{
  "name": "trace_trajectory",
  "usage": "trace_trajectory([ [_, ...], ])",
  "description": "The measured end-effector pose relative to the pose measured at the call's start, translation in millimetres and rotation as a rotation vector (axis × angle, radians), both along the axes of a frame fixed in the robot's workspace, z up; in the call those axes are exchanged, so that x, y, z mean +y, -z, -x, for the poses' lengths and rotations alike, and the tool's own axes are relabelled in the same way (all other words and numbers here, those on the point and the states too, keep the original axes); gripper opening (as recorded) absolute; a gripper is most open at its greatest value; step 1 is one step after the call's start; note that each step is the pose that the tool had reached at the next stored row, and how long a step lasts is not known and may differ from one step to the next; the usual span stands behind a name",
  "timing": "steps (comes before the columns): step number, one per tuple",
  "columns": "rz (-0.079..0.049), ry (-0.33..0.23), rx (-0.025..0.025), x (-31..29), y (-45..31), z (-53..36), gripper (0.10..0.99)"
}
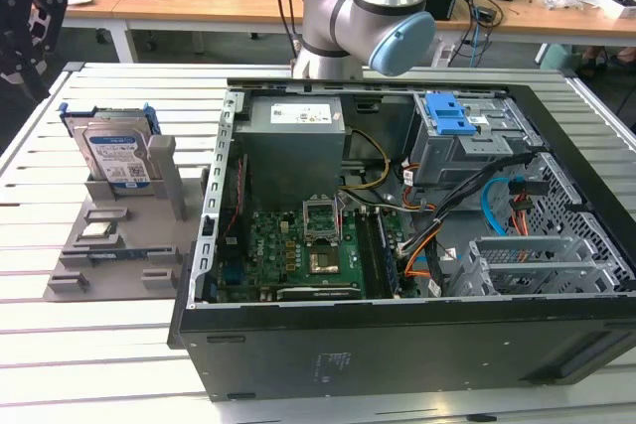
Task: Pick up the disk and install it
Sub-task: 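Pick up the disk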
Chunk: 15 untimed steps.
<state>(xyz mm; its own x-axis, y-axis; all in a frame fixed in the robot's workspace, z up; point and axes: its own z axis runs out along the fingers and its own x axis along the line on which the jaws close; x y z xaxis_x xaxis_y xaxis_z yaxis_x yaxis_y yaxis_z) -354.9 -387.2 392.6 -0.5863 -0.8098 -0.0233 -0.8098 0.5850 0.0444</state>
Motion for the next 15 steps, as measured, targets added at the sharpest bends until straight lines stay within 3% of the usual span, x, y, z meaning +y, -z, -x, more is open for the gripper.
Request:
trace_trajectory([
  [15, 0.000, -0.131, 0.0000, 0.0, 0.0, 0.0, 0.106],
])
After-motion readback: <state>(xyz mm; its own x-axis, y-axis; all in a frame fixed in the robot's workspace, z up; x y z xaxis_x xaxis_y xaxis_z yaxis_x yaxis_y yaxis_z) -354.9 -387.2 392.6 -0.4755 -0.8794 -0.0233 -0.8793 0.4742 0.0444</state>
